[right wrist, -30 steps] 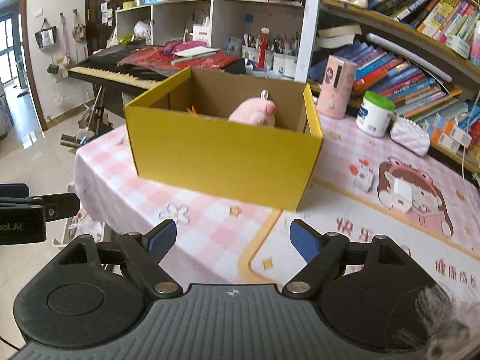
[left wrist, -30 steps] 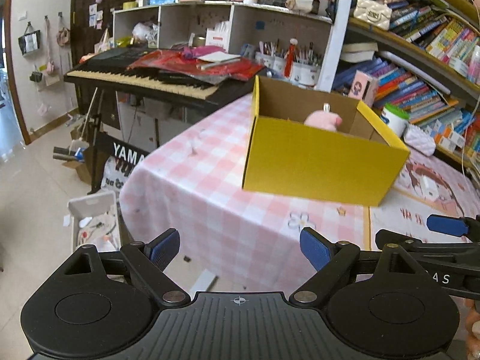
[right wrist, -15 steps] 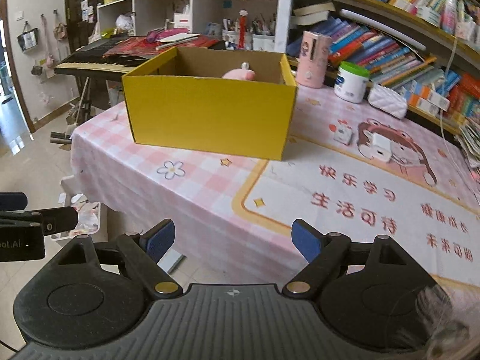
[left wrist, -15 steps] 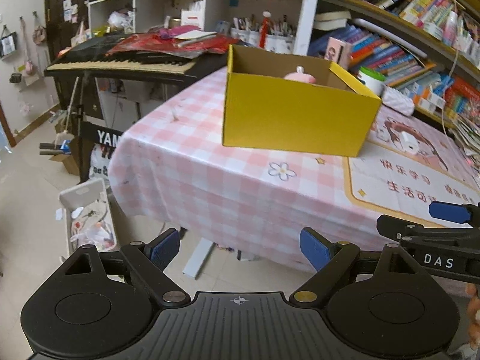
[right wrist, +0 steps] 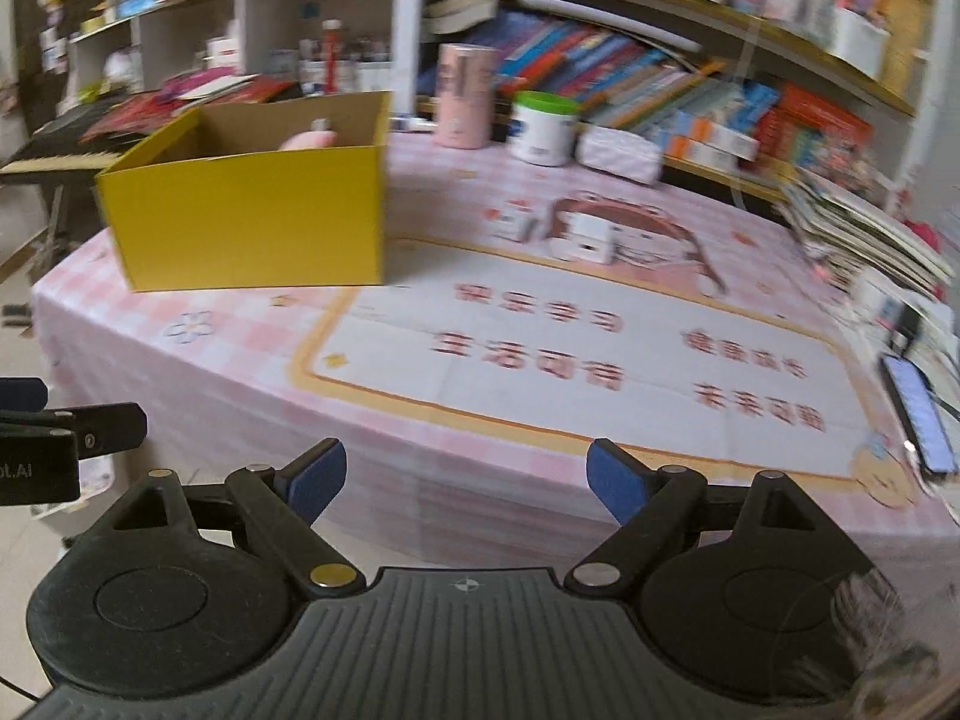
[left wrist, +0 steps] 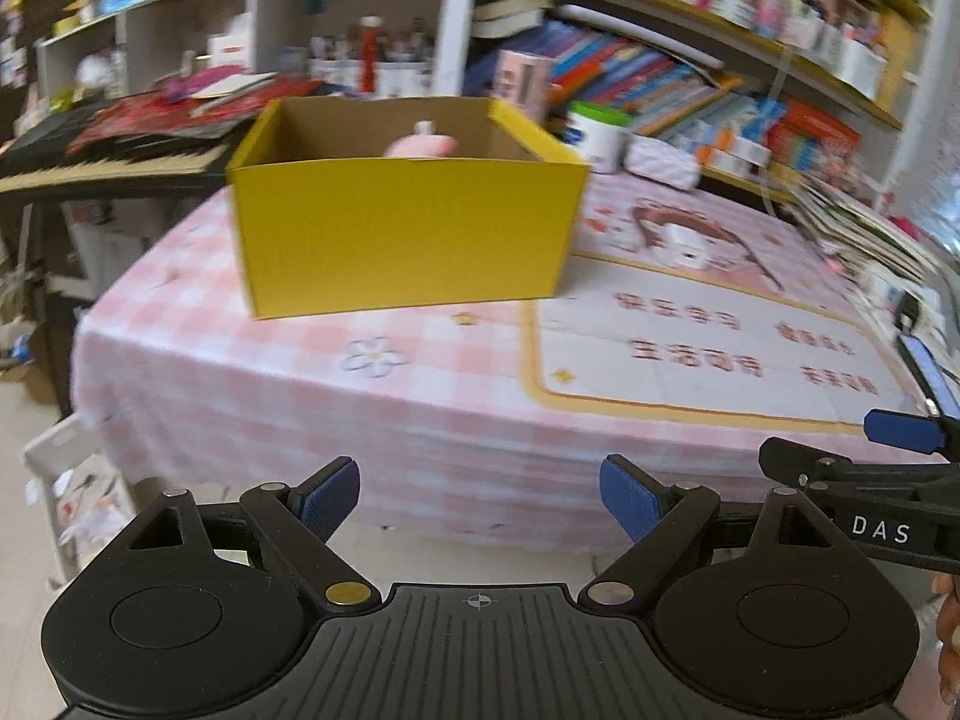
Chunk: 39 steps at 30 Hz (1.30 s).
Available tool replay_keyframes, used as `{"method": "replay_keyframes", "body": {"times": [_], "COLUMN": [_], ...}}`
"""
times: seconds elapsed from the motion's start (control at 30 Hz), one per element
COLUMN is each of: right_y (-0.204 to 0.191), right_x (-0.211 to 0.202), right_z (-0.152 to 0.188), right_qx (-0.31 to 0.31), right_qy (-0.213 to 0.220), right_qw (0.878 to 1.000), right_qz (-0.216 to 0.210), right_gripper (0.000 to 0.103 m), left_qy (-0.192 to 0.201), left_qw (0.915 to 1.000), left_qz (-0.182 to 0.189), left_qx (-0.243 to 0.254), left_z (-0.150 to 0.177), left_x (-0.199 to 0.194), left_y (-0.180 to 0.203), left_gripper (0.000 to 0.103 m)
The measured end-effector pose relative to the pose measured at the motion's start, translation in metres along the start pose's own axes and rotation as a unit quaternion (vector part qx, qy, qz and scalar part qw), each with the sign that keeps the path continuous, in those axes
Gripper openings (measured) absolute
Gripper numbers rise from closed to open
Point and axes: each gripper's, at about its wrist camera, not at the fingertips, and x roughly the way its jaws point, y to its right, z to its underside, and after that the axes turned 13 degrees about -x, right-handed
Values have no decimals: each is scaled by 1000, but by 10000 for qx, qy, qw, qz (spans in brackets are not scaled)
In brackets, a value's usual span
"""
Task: Organize objects
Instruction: 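Lift both open tools out of the box and move toward the white charger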
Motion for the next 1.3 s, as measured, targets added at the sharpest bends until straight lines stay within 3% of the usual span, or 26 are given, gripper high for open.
{"method": "replay_keyframes", "body": {"times": [0.3, 0.57, 1.3], "right_y": [36, 59, 142], "right_x": [-6, 5, 101], "right_z": [12, 9, -60], "right_qx": [346, 450, -54], "right_qy": [-138, -144, 114], "right_qw": [9982, 9974, 9999], "right_qz": [461, 552, -117], "right_gripper": [87, 87, 86], "left_qy": [-154, -117, 124], "left_qw": [9980, 9972, 9997], "left_qz": [449, 513, 97], "left_qx": [412, 535, 198], "left_z": [-3, -13, -63], "left_x": [18, 34, 103], "left_y": [42, 62, 127], "left_gripper": [89, 89, 89]}}
